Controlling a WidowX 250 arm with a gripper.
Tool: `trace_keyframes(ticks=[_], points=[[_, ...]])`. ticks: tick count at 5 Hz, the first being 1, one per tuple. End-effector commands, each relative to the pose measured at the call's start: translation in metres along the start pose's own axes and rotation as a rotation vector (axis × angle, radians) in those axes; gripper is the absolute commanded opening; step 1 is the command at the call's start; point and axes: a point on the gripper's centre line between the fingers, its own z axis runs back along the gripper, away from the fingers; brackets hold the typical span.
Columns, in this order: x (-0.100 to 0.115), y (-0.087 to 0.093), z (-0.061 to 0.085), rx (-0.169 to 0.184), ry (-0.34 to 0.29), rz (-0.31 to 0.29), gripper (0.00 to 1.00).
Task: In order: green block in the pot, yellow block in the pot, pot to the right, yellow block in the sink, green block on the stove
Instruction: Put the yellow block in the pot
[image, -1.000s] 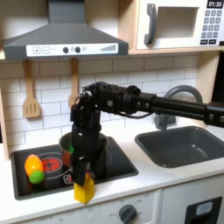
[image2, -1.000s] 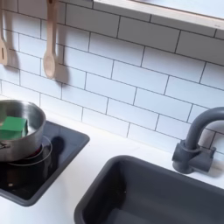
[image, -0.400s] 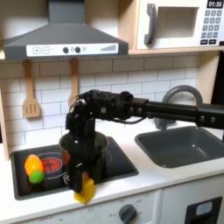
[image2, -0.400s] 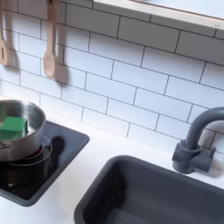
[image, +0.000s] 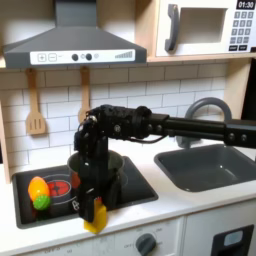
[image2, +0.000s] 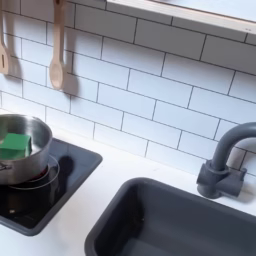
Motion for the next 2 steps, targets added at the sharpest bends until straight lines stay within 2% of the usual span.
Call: trace_keyframes(ticks=[1, 2], points=[[-0.0001, -0.0001, -0.0005, 0.000, -0.010, -0.015, 1.00], [-0.0033, 0.0006, -0.0075, 0.002, 0.014, -0.015, 1.00]])
